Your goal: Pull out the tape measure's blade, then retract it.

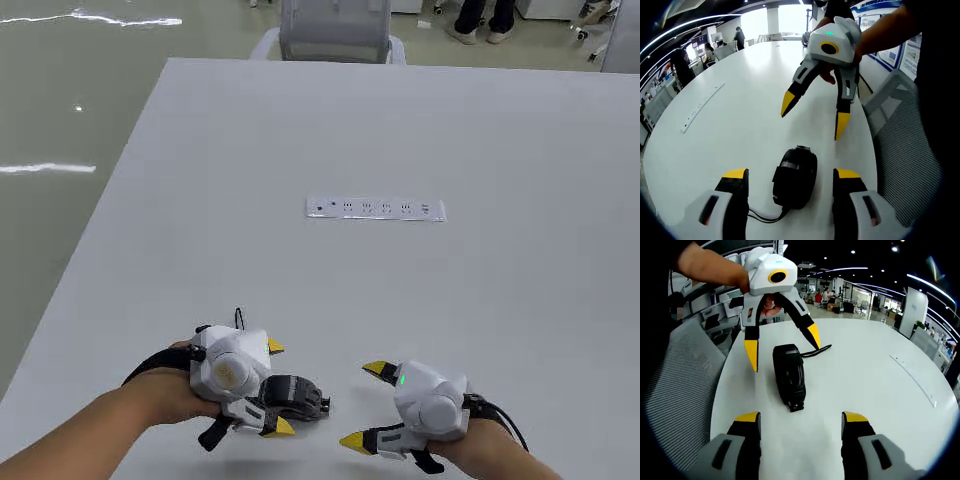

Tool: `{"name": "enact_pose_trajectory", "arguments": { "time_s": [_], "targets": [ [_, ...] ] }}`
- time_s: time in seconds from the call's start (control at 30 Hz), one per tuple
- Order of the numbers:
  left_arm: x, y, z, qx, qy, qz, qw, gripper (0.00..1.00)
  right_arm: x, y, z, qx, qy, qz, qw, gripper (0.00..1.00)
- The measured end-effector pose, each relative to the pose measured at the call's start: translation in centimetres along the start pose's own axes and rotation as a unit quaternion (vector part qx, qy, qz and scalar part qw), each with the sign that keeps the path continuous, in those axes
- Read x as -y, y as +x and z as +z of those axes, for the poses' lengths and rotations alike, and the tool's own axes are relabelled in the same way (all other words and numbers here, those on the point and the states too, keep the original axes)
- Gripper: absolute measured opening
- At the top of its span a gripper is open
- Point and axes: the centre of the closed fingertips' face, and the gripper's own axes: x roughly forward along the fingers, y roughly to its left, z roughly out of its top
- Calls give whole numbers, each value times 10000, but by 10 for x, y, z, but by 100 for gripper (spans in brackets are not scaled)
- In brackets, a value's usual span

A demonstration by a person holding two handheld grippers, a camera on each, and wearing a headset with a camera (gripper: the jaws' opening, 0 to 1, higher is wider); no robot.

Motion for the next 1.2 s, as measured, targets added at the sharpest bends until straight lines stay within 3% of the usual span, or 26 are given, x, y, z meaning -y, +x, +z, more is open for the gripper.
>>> {"name": "enact_pose_trajectory", "arguments": {
  "time_s": [0.13, 0.27, 0.33, 0.53, 0.63, 0.67, 0.73, 1.2],
  "targets": [
    [-1, 3, 3, -24, -32, -41, 10000, 63, 0, 11, -2, -92, 43, 56, 9999, 60],
    [4, 8, 1, -192, 3, -159, 9997, 59, -2, 20, -3, -222, -3, 179, 9996, 56],
    [6, 12, -3, -326, 105, -208, 9992, 56, 1, 24, -2, -271, -152, 102, 9995, 54],
    [7, 18, -10, -538, 323, -206, 9978, 55, -3, 32, 5, -294, -394, 255, 9985, 45],
    [1, 19, -17, -835, 604, -67, 9947, 43, -4, 36, 0, -434, -442, 372, 9974, 41],
    [7, 21, -18, -851, 565, -207, 9946, 38, -3, 38, -2, -486, -378, 411, 9973, 39],
    [6, 22, -16, -838, 517, -203, 9949, 34, -4, 40, -2, -497, -369, 442, 9971, 35],
    [6, 23, -17, -820, 832, -198, 9930, 32, -8, 50, -8, -794, -700, 675, 9921, 27]
  ]
}}
